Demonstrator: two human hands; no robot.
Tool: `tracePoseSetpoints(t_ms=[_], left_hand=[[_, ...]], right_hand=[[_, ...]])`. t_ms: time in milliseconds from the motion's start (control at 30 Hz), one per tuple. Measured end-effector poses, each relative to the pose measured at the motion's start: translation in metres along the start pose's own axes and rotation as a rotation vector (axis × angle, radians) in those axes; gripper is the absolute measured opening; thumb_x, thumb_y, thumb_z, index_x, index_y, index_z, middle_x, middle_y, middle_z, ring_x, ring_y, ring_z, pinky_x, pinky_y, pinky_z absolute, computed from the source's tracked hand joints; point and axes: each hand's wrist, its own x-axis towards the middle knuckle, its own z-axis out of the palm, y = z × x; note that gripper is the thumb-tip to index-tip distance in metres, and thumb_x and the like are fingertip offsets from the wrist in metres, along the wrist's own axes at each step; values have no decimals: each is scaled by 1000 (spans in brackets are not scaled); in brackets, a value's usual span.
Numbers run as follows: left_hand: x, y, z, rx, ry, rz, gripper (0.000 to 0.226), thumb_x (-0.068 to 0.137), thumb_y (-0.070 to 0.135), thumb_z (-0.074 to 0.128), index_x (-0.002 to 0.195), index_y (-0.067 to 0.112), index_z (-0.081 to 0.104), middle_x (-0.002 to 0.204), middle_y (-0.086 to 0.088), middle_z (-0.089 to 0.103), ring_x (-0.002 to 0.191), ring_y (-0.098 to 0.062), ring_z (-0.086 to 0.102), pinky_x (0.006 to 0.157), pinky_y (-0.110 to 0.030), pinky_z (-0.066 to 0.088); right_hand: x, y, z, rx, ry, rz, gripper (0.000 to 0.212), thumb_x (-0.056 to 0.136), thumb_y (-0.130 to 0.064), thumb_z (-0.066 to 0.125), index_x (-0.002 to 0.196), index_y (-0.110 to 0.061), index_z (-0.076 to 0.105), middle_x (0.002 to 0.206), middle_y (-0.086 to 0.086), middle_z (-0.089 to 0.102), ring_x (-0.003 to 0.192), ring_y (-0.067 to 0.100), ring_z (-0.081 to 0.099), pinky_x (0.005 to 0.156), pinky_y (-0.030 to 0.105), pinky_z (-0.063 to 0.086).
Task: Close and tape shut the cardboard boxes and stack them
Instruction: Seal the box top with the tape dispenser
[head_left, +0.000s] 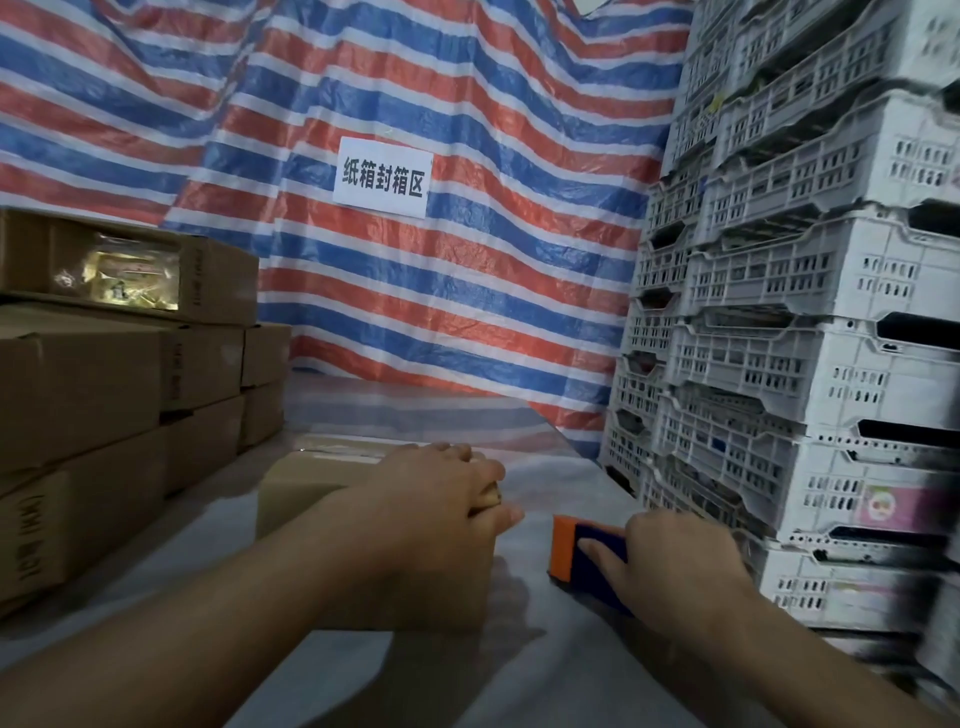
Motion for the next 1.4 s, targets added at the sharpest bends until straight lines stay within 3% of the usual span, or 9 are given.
tracePoseSetpoints(t_ms=[133, 233, 433, 600, 667, 933, 1067, 1167, 1400], left_hand=[[-1, -1, 1, 29, 10, 38, 50, 98, 60, 35, 143, 38, 34, 153, 5, 36, 137, -17, 35, 111, -41, 30], [-1, -2, 0, 61, -8, 47, 59, 94, 66, 37, 144, 36, 33, 153, 3, 36, 137, -19, 36, 110, -41, 31], [0, -3, -1, 60, -15, 5, 86, 76, 77, 53, 147, 36, 27, 155, 3, 33, 136, -21, 38, 108, -41, 35], [-2, 2, -2, 68, 33, 26, 78, 80, 61, 59, 146, 30, 33, 148, -1, 43, 129, -21, 45, 103, -37, 39], [-1, 2, -1, 69, 36, 39, 78, 80, 55, 61, 147, 27, 32, 145, -1, 46, 127, -20, 46, 102, -37, 39], [-6, -2, -3, -63, 25, -28, 100, 81, 53, 66, 155, 27, 3, 161, -1, 21, 143, -22, 29, 113, -37, 30], [-29, -23, -21, -204, 198, -52, 96, 84, 63, 59, 153, 39, -2, 163, 12, 5, 150, -15, 9, 119, -41, 17], [-60, -53, -26, -386, 439, -131, 77, 83, 71, 50, 148, 44, 21, 156, 17, 27, 143, -10, 27, 115, -48, 33], [-104, -78, 47, -1049, 390, -376, 64, 83, 56, 57, 140, 47, 30, 123, 29, 50, 96, 17, 57, 73, -3, 45]], right_hand=[[-11, -2, -1, 0, -103, 24, 60, 92, -76, 28, 71, -23, 45, 68, -6, 45, 68, 18, 56, 53, 30, 36], [-9, -8, -24, -50, -78, -79, 43, 101, -64, 22, 114, -36, 53, 81, 0, 53, 86, 25, 64, 58, 33, 45], [18, -77, -77, 1560, -218, 154, 62, 100, -65, 19, 150, -31, 36, 155, -3, 40, 139, 13, 40, 113, 29, 29], [30, -115, -65, 1936, -387, 353, 41, 101, -61, 29, 96, -31, 57, 73, -16, 66, 76, 3, 60, 73, 19, 48], [29, -118, -51, 1990, -378, 391, 43, 100, -62, 34, 96, -31, 63, 71, -10, 74, 79, 10, 68, 66, 26, 54], [11, -117, -45, 1862, -458, 439, 68, 98, -65, 37, 142, -16, 53, 136, 17, 60, 126, 33, 56, 111, 46, 43], [4, -109, -38, 1723, -459, 400, 69, 99, -61, 33, 141, -10, 51, 142, 16, 54, 130, 32, 50, 95, 33, 39], [-3, -108, -31, 1651, -345, 326, 65, 95, -64, 34, 149, -28, 39, 139, 4, 51, 116, 24, 56, 81, 30, 42], [-16, -126, -13, 1601, -250, 170, 72, 51, -94, 38, 115, -62, 46, 118, -20, 56, 109, 10, 58, 93, 40, 53]])
